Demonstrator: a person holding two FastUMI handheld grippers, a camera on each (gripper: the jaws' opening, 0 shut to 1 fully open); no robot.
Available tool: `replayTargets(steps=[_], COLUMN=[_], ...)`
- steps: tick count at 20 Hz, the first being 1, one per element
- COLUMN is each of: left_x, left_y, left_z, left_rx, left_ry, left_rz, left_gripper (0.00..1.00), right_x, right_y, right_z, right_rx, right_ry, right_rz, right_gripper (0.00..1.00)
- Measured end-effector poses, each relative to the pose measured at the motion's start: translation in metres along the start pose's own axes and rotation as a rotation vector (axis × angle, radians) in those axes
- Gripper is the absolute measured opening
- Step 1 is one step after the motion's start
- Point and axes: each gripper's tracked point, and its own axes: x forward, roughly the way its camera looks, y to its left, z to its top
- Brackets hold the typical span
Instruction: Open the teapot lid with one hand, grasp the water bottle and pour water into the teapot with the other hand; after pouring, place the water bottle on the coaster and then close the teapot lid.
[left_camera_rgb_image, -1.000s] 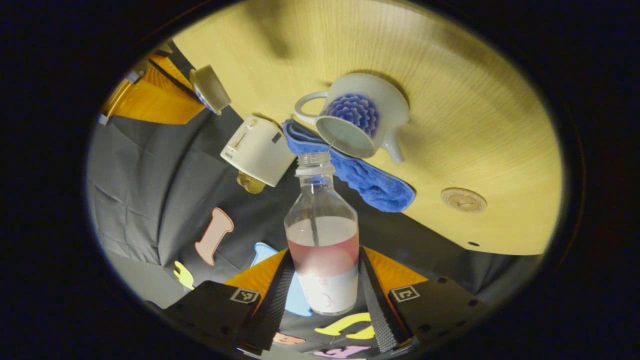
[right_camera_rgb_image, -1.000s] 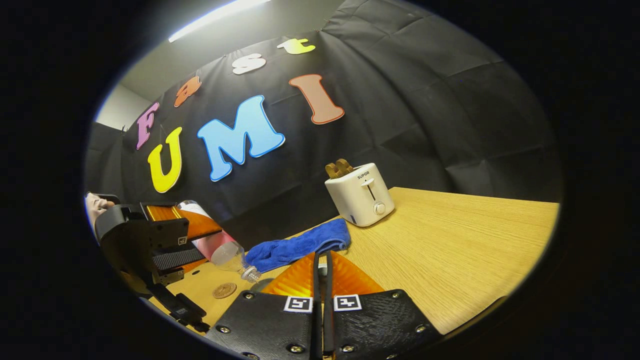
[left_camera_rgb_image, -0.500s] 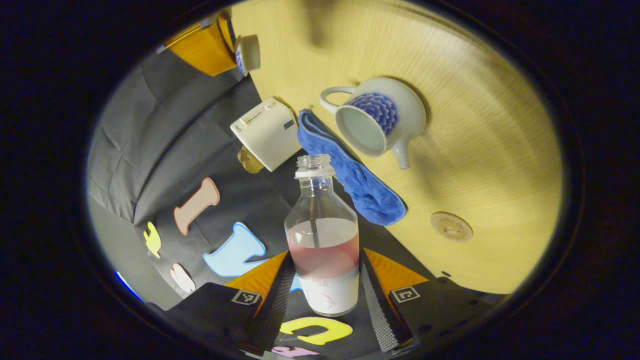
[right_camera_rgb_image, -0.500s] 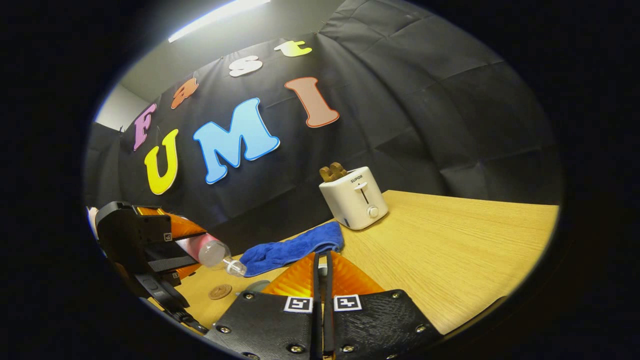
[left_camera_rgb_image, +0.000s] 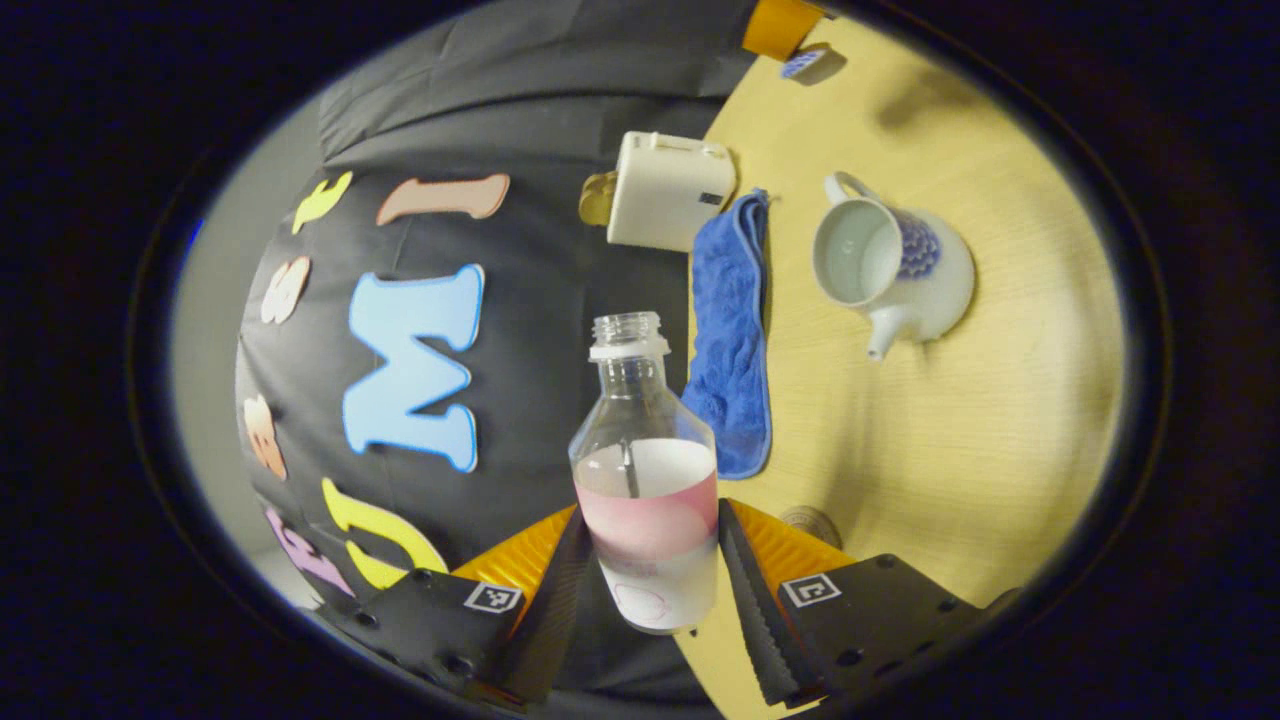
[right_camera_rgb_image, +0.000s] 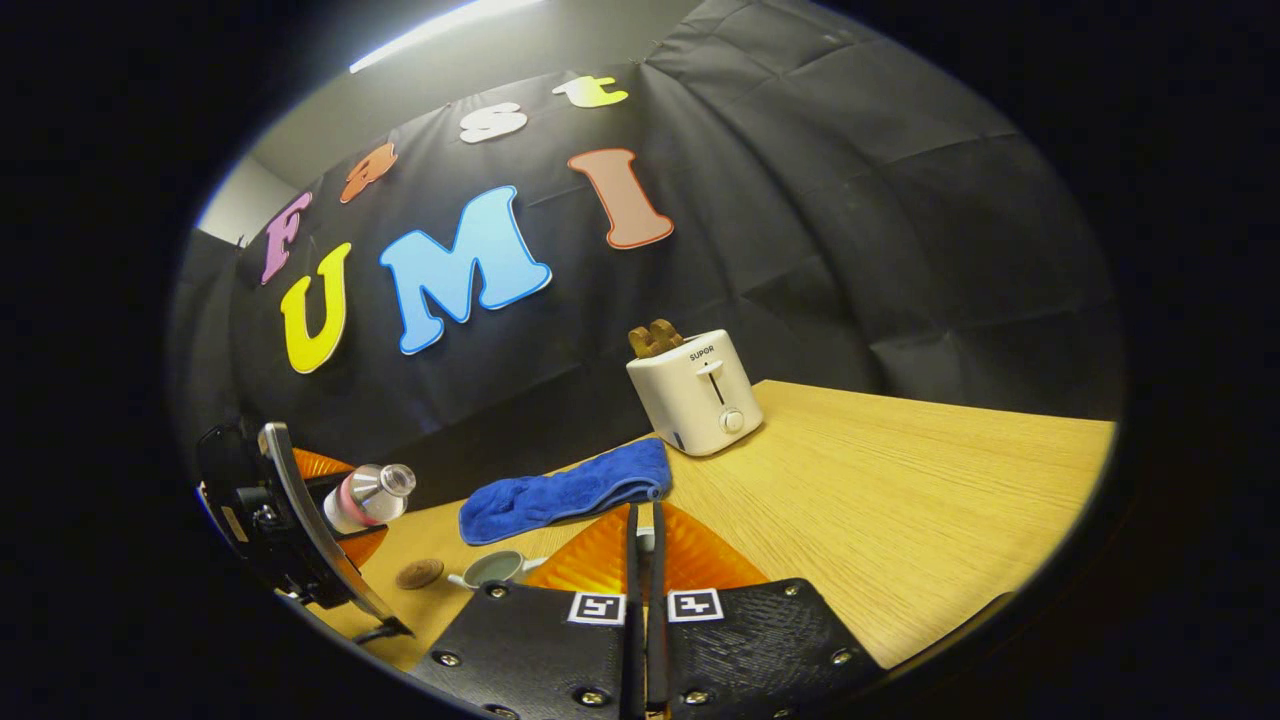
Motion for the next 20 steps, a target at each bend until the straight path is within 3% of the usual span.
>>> replayTargets(steps=[6,10,12,15,20], left_x=[0.033,0.044,0.052,0.045,0.044], left_y=[0.008,0.004,-0.003,-0.002,-0.009], left_z=[-0.017,-0.009,-0.008,-0.007,-0.007], left_rx=[-0.516,-1.002,-1.185,-1.334,-1.41], left_ry=[-0.009,-0.051,-0.059,-0.071,-0.051], left_rz=[0.067,0.045,0.033,0.003,-0.013], left_gripper=[0.87,0.88,0.87,0.87,0.87], right_x=[-0.001,-0.002,-0.001,-0.001,-0.001], right_y=[0.017,0.026,0.028,0.03,0.03], right_z=[0.002,0.001,-0.001,-0.003,-0.004], right_rx=[-0.08,-0.115,-0.129,-0.132,-0.136], right_ry=[-0.023,-0.029,-0.027,-0.019,-0.015], right_rz=[0.028,0.048,0.052,0.058,0.056], right_gripper=[0.01,0.01,0.01,0.01,0.01])
